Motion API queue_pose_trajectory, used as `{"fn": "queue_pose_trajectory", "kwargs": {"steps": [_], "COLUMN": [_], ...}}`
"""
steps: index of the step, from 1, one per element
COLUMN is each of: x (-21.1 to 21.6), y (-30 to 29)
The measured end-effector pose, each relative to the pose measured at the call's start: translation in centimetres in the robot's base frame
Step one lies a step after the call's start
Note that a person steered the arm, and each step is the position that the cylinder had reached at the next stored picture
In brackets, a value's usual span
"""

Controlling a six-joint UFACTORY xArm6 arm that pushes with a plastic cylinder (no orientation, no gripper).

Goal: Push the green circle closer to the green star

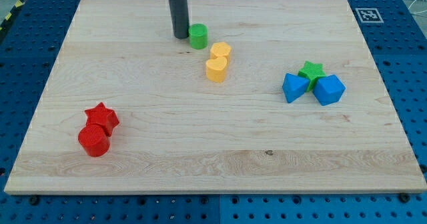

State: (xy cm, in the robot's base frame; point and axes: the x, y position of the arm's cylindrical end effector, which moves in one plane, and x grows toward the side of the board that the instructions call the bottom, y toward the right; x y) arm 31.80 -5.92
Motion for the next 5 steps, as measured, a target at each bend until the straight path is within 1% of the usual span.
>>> {"fn": "queue_pose_trajectory", "kwargs": {"steps": [1, 4, 5], "x": [1.2, 1.1, 1.7], "y": [2.0, 10.2, 13.2]}}
